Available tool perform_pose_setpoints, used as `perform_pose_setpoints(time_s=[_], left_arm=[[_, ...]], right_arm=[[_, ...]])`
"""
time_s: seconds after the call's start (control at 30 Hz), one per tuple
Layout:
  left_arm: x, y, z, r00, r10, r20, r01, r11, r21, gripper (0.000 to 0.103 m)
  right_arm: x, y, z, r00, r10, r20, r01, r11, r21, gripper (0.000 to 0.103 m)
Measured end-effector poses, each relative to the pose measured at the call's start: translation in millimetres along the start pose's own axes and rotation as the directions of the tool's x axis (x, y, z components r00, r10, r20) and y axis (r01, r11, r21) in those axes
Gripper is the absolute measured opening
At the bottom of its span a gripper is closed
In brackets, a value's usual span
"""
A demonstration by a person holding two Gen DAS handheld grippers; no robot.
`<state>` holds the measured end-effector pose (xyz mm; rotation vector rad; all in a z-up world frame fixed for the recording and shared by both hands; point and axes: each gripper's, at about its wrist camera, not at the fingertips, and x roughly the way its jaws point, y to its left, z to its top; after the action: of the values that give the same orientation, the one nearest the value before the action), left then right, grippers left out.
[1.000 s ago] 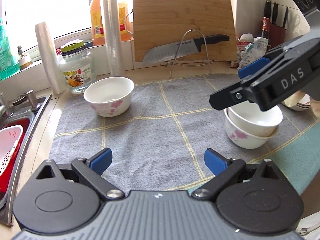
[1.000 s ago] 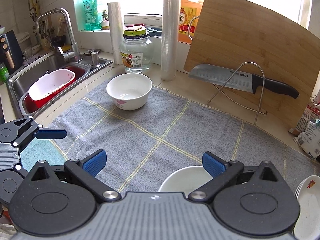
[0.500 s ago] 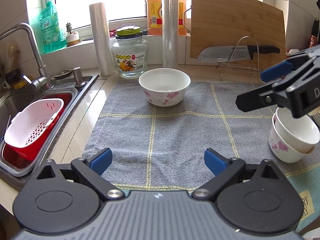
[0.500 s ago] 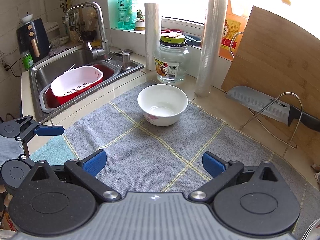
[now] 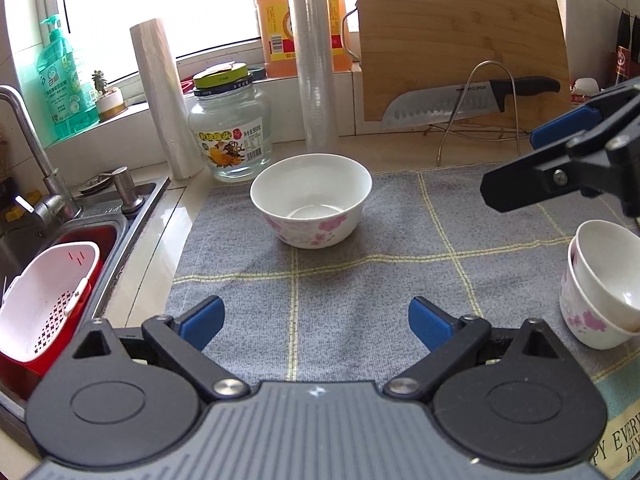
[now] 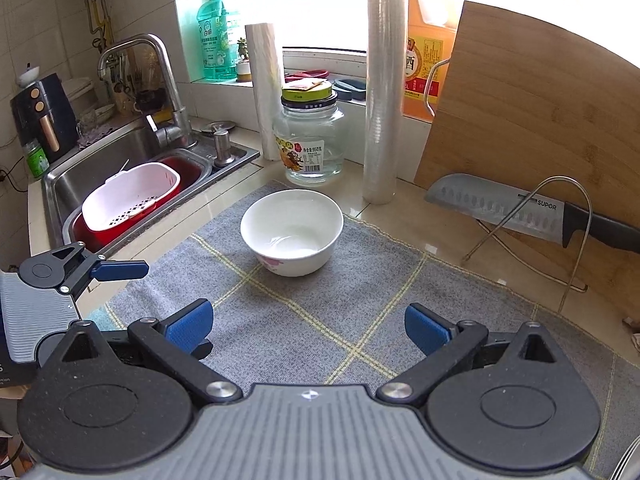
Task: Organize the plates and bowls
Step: 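Move the right gripper to the pink-flower bowl and grip its rim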
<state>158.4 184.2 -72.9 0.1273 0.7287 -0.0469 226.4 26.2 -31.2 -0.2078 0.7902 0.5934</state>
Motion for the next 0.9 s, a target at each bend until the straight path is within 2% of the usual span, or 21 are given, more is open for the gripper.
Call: perform_pose_setpoints(time_s=[0.37,0.5,0.6,0.9], left_arm=[[43,22,14,0.994,-0.101,0.044,0.093,0.983,0.158,0.098],[59,29,18,0.988,-0.151,0.045,0.141,0.975,0.174,0.098],[66,31,21,0.985,-0.162,0.054,0.149,0.970,0.191,0.098],[86,38,27,0.981,-0.187,0.060,0.172,0.965,0.199,0.098]], right_arm=[[37,15,20,0.996,-0.086,-0.038,0.089,0.992,0.087,0.103],[47,18,25,0.990,-0.130,-0.046,0.133,0.987,0.088,0.103],[54,18,30,0.988,-0.143,-0.060,0.148,0.984,0.094,0.103],[77,18,47,0.989,-0.120,-0.087,0.125,0.990,0.060,0.103]])
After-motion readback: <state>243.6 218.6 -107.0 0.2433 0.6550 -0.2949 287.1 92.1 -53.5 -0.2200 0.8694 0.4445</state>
